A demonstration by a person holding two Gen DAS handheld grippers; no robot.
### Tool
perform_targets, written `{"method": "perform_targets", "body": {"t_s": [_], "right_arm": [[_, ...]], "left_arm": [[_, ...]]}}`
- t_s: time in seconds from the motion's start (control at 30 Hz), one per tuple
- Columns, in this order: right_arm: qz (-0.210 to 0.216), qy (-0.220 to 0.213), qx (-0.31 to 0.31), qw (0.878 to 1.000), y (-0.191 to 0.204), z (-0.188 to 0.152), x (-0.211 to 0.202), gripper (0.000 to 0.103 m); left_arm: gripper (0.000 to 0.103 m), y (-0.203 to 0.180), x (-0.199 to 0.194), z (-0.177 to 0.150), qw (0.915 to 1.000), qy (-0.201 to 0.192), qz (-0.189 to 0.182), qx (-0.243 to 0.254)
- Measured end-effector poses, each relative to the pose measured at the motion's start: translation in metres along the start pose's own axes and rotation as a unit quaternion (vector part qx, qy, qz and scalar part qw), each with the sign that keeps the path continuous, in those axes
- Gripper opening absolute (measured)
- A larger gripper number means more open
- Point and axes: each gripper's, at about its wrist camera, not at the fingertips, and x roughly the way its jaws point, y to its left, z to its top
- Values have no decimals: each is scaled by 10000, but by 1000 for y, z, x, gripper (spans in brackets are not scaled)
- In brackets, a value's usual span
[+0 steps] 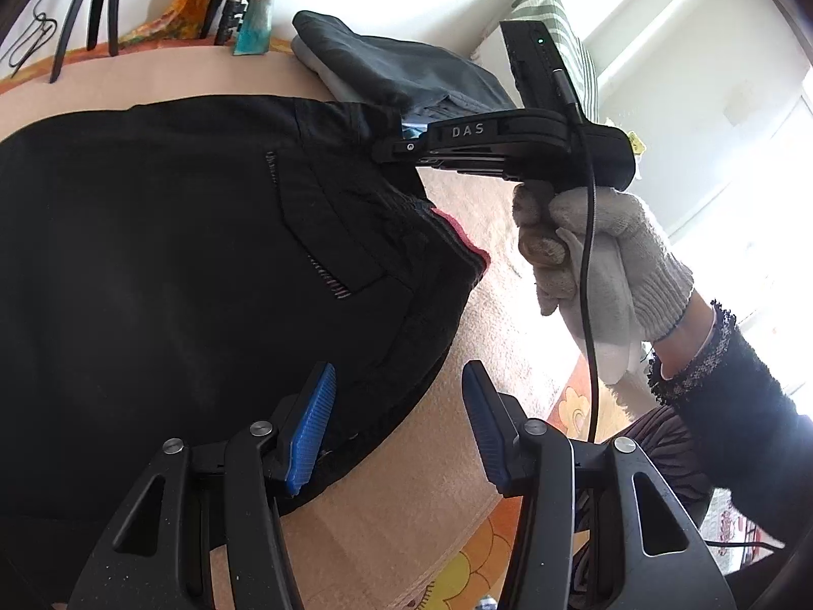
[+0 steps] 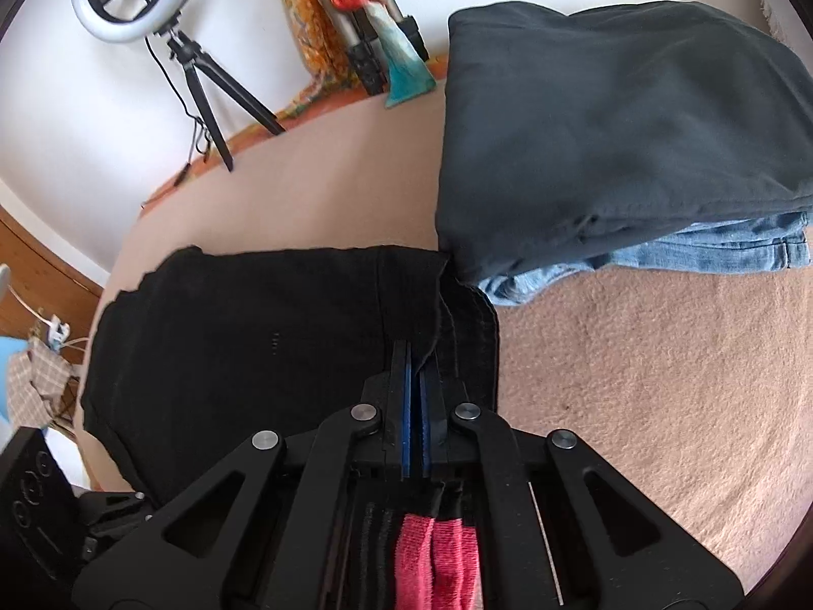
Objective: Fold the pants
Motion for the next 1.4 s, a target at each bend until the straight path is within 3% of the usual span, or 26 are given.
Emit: {"method": "perform_targets", "body": {"t_s": [0.27, 0.43, 0.5, 0.6, 0.73, 0.87, 0.97, 1.27, 1.4], "right_arm": [[-613, -5, -429, 9972, 12, -2, -1, 3], [-753, -262, -346, 9962, 15, -1, -26, 8], [-674, -381, -393, 9962, 21, -2, -38, 12], [-500, -572, -573, 9955, 37, -5, -55, 32], [-27, -626, -1042, 9926, 78, -14, -66, 35], [495, -468, -1586, 9850, 122, -33, -62, 35], [696, -309, -2053, 9757, 156, -49, -53, 36], [937, 232, -3121, 9452, 225, -92, -11, 36], [1020, 411, -3441, 9325, 246, -109, 4, 37]], "left_arm": [[49, 7, -28, -3, 9990, -389, 227, -69], [52, 29, -60, -8, 9955, -719, 409, -455], [52, 37, -74, -13, 9932, -865, 460, -628], [52, 54, -100, -21, 9878, -1092, 589, -938], [52, 77, -139, -31, 9780, -1436, 851, -1250], [52, 105, -180, -50, 9637, -1755, 1177, -1632], [52, 131, -211, -68, 9478, -2027, 1388, -2032], [54, 200, -269, -121, 8973, -2472, 1724, -3227], [54, 229, -282, -149, 8671, -2681, 1713, -3832]]}}
